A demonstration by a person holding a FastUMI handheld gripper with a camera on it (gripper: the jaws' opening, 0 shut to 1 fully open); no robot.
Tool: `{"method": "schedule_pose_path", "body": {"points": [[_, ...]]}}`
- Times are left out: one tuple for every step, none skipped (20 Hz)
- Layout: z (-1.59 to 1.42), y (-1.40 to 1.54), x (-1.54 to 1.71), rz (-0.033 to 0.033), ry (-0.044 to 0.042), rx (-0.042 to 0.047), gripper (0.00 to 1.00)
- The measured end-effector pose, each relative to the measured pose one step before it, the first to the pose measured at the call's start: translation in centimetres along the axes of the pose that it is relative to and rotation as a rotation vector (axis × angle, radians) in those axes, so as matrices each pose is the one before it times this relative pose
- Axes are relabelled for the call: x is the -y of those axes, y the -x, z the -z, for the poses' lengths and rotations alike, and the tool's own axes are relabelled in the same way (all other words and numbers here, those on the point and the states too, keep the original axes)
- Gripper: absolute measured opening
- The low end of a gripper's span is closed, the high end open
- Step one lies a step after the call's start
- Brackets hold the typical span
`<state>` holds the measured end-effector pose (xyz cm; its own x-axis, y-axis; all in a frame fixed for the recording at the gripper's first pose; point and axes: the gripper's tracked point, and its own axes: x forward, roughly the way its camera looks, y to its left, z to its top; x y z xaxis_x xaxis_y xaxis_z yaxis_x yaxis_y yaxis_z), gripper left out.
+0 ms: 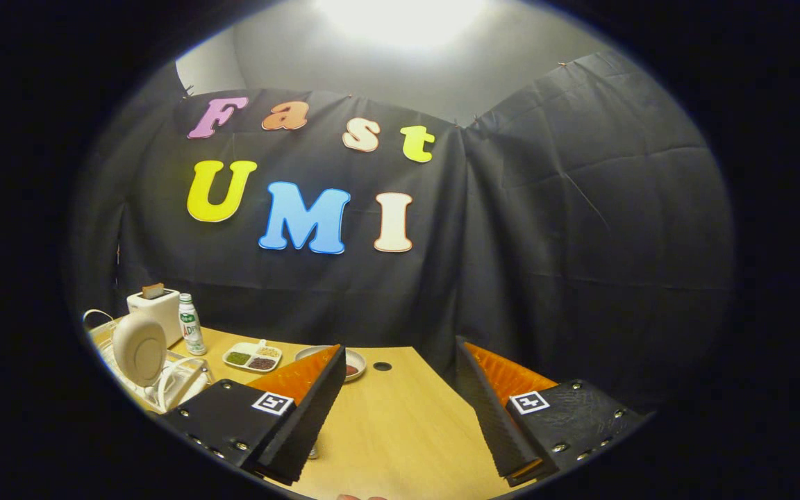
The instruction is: Take the plate from the dish rack, then take the spoon from the basket and place it into the plate.
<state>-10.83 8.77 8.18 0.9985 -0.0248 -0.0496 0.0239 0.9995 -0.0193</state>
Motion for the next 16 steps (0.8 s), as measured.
{"method": "schedule_pose_path", "body": {"points": [[-0.326, 0.817, -1.865, -0.01925, 0.00294, -0.00953, 0.98], [-0.463, 0.717, -2.044, -0.02588, -0.00224, -0.00886, 0.98], [-0.272, 0.617, -2.263, -0.03323, -0.00599, -0.00629, 0.98], [-0.266, 0.354, -2.017, -0.03177, -0.00573, -0.00534, 0.98], [-0.154, 0.336, -2.462, -0.03944, -0.00587, -0.00563, 0.98], [-0.15, 0.164, -2.261, -0.03348, -0.00622, -0.00836, 0.98], [0.132, -0.025, -2.312, -0.03218, -0.00707, -0.01282, 0.98], [0.015, -0.111, -2.187, -0.02671, -0.00672, -0.01504, 0.98], [0.215, -0.198, -2.06, -0.02217, -0.0042, -0.01724, 0.98], [0.126, -0.264, -2.163, -0.02638, -0.00259, -0.01802, 0.98], [0.145, -0.259, -2.266, -0.02671, -0.0022, -0.01699, 0.98], [0.032, -0.48, -1.941, -0.02257, -0.00313, -0.0153, 0.98], [0.205, -0.541, -1.807, -0.02164, -0.00732, -0.01165, 0.98], [0.048, -0.651, -1.764, -0.02013, -0.01335, -0.00861, 0.98], [0.325, -0.691, -1.45, -0.011, -0.0153, -0.01008, 0.98], [0.399, -0.748, -0.978, 0.00087, -0.01332, -0.01646, 0.98]]}}
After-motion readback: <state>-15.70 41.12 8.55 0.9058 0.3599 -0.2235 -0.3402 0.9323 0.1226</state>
